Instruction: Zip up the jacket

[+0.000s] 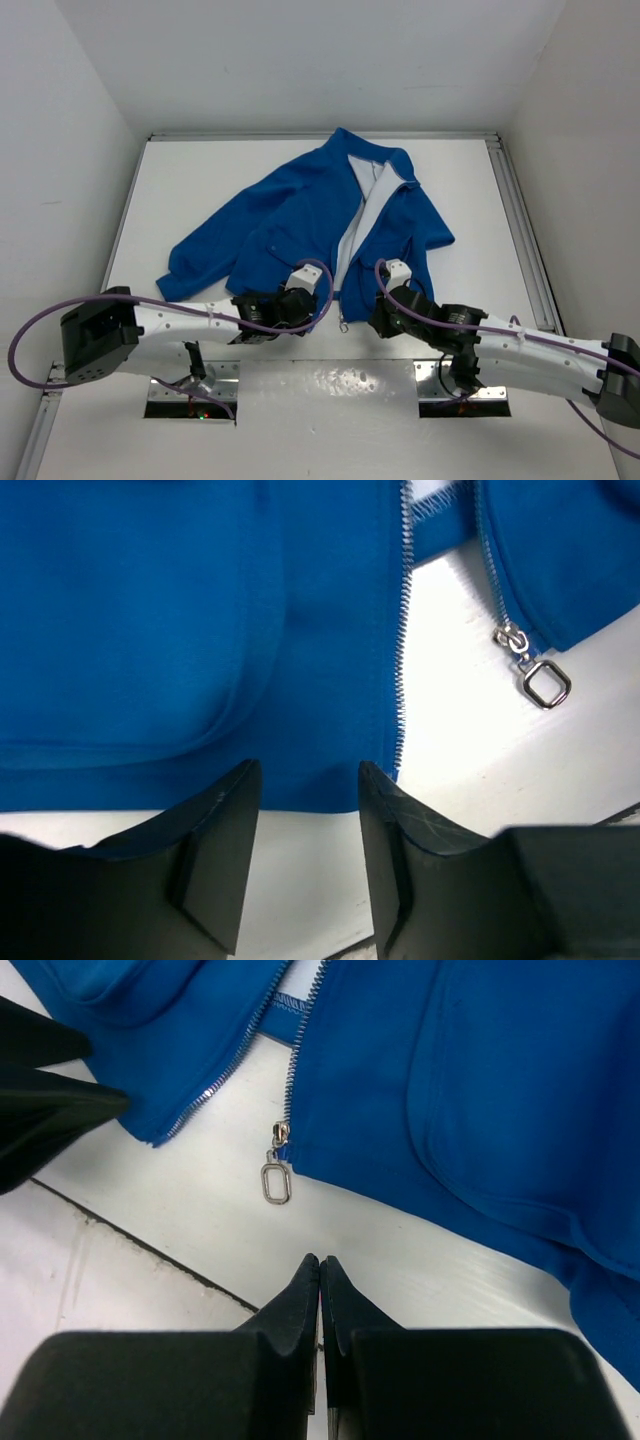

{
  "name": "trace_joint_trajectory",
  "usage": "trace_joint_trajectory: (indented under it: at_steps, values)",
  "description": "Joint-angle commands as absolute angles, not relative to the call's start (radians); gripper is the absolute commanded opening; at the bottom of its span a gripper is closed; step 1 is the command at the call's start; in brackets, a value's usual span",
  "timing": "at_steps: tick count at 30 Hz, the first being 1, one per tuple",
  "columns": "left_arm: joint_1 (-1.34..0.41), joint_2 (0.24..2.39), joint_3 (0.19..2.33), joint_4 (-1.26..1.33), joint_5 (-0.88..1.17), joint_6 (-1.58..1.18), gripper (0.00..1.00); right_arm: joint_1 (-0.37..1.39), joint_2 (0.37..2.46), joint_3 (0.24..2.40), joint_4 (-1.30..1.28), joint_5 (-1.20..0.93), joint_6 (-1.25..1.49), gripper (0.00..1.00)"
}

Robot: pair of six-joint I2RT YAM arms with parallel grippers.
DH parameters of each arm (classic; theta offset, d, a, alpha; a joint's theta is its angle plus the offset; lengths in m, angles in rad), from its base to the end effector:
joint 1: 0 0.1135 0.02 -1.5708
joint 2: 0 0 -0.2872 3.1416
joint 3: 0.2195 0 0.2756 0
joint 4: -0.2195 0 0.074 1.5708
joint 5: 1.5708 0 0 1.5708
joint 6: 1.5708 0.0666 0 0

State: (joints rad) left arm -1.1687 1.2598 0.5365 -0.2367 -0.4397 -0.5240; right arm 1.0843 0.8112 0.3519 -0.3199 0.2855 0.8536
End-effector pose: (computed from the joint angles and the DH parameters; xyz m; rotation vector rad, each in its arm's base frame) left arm 0.1241 -0.2194 0.1439 0.6026 2.3403 -0.2121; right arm 0.1045 0.1575 0.1594 -0.1328 2.3961 0.6301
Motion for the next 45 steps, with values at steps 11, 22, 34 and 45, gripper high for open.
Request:
trace_joint_trajectory:
  at_steps: [11,22,34,45]
  values:
    - [-1.164,1.391,0.505,-0.049,-0.413,-0.491,0.42,1.089,0.781,0.336,-0.253,0.253,0.891,0.0]
    - [-1.164,1.457,0.419,0.112,-0.384,-0.541,0.0,1.088,0.782,0.353,-0.256,0.278,0.884,0.0]
    - [-1.147,1.042,0.43,0.217,-0.489,-0.708,0.0,1.088,0.905,0.413,0.076,0.264,1.003,0.39]
    - [-1.115,0.833,0.261,0.394,-0.474,-0.893,0.0,1.065,0.966,0.356,0.518,0.222,1.169,0.59]
